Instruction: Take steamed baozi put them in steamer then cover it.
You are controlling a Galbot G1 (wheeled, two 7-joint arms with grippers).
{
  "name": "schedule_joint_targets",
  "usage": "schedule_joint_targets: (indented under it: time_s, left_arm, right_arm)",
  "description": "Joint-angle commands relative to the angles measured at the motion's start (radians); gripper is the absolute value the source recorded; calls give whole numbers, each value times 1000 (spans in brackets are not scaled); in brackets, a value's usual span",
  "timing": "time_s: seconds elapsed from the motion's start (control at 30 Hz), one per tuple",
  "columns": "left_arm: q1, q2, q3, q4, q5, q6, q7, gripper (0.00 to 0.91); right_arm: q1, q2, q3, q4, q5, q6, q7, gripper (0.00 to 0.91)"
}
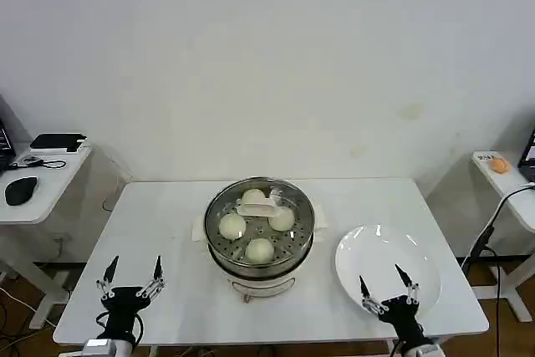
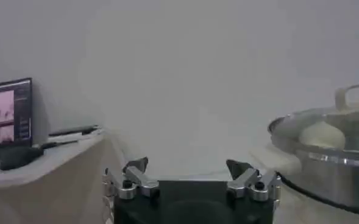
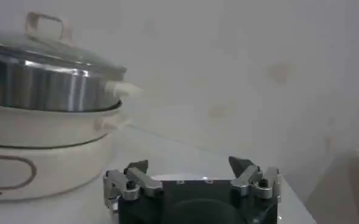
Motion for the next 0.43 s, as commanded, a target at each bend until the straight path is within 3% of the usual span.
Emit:
schedule_joint_targets:
  time_s: [0.03, 0.43]
  left_arm:
    - [16, 1, -5, 10, -32, -10, -1, 907]
    - [19, 6, 9, 25, 2, 19, 38, 907]
  right_arm:
    - [-10, -4, -21, 7, 24, -10, -6, 907]
    - [-23, -9, -28, 15, 25, -25, -14, 907]
